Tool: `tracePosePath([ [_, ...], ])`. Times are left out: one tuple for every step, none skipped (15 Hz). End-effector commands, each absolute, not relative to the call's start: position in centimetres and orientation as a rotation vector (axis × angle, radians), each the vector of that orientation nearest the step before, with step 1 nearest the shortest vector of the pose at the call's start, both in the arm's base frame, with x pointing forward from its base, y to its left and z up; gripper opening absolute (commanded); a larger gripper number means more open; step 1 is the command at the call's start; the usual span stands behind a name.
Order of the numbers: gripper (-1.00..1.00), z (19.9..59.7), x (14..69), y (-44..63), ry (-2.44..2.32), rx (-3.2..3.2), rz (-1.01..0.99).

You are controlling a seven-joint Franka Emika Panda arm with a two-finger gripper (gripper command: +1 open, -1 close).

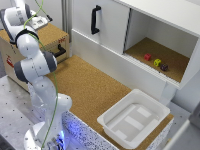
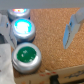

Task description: Turn off the blue light lamp

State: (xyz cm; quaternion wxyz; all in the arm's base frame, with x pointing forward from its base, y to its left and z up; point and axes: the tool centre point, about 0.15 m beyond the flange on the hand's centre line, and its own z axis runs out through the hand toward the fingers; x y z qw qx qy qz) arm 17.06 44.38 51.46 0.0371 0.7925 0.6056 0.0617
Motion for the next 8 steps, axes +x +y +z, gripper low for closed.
tracePosePath([
  [1.00, 51.5, 15.3, 52.7, 1.665, 2.620, 0.046],
  [1.00, 51.3, 14.6, 53.6, 1.672, 2.637, 0.089],
  [1.00, 51.0, 14.0, 54.2, 1.674, 2.619, 0.104],
  [1.00, 51.2, 13.7, 54.6, 1.663, 2.608, 0.156],
  [1.00, 51.2, 13.6, 55.0, 1.665, 2.586, 0.180],
  [1.00, 51.1, 13.4, 55.5, 1.691, 2.586, 0.198],
  [1.00, 50.5, 13.4, 55.9, 1.720, 2.580, 0.201],
  [1.00, 50.0, 13.6, 56.2, 1.748, 2.558, 0.188],
])
